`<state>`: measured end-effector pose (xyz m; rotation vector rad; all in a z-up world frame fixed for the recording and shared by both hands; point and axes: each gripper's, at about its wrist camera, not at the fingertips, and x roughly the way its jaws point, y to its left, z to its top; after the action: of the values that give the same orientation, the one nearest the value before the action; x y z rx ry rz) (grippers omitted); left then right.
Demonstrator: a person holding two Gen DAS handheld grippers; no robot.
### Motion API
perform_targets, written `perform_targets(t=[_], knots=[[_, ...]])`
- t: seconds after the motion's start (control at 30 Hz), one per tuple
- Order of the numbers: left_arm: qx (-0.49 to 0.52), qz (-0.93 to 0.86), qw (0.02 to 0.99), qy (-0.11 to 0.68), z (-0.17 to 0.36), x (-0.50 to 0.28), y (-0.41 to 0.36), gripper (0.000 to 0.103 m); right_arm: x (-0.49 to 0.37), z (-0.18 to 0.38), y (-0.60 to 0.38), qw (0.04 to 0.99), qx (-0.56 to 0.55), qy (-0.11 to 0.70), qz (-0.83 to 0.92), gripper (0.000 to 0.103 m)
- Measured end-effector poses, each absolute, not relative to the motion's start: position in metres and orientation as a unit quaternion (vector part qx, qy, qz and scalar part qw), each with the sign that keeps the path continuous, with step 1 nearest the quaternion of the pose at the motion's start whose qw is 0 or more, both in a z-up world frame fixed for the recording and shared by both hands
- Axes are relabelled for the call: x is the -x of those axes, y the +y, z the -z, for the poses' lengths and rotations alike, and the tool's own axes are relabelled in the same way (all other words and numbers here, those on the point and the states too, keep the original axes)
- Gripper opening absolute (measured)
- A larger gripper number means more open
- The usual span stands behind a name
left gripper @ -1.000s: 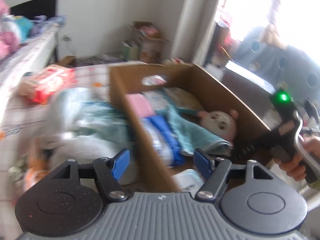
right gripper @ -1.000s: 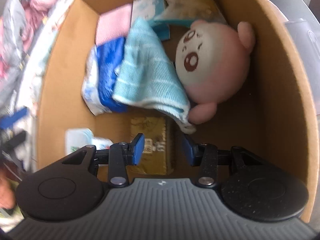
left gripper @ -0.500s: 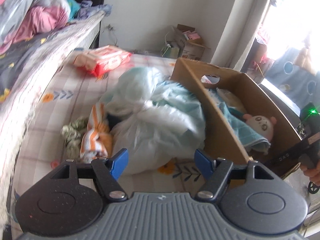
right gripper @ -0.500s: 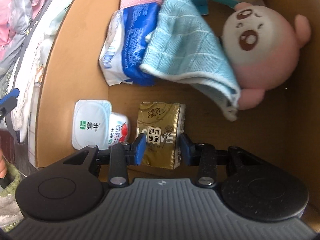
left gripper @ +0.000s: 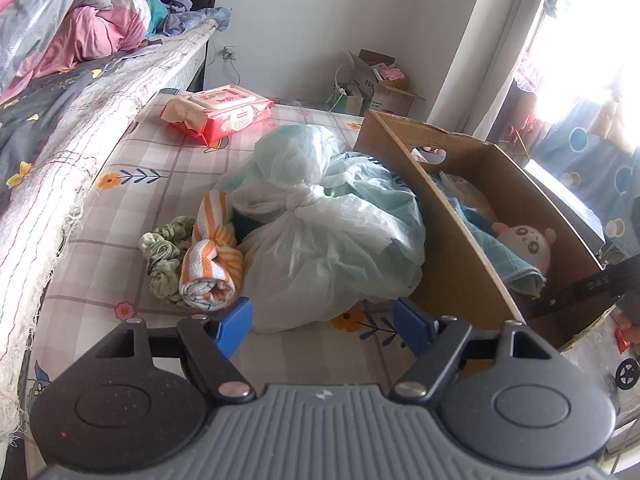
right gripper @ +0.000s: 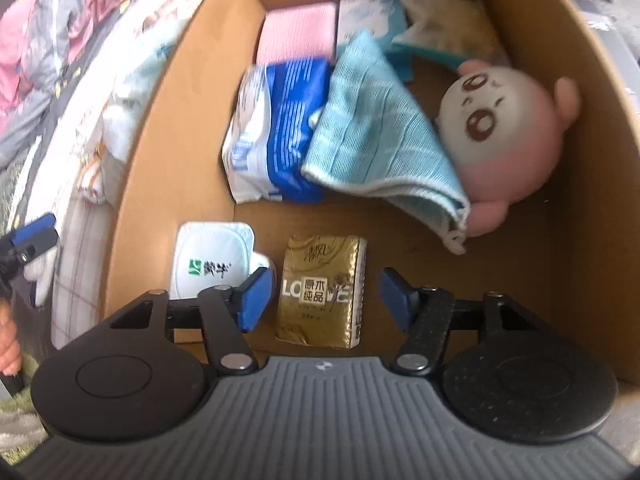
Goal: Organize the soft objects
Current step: 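Move the right tool back to the orange striped rolled towel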
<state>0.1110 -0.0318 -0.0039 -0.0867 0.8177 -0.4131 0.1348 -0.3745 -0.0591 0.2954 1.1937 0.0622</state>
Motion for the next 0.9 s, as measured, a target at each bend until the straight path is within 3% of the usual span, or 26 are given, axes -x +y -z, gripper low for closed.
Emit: perform_targets(t=[0.6, 0.9], knots=[[0.044, 0.188, 0.9, 0.391, 0.004, -0.098, -0.014, 0.083, -0.091, 0.005, -0.353, 0.877, -0.22, 0.426, -0.021, 0.064], [0.045, 0.174, 0.902, 0.393, 0.004, -0.093, -0.004, 0.083, -0.098, 0.01, -0.311, 0.87, -0.274, 0.402, -0.082, 0.065]])
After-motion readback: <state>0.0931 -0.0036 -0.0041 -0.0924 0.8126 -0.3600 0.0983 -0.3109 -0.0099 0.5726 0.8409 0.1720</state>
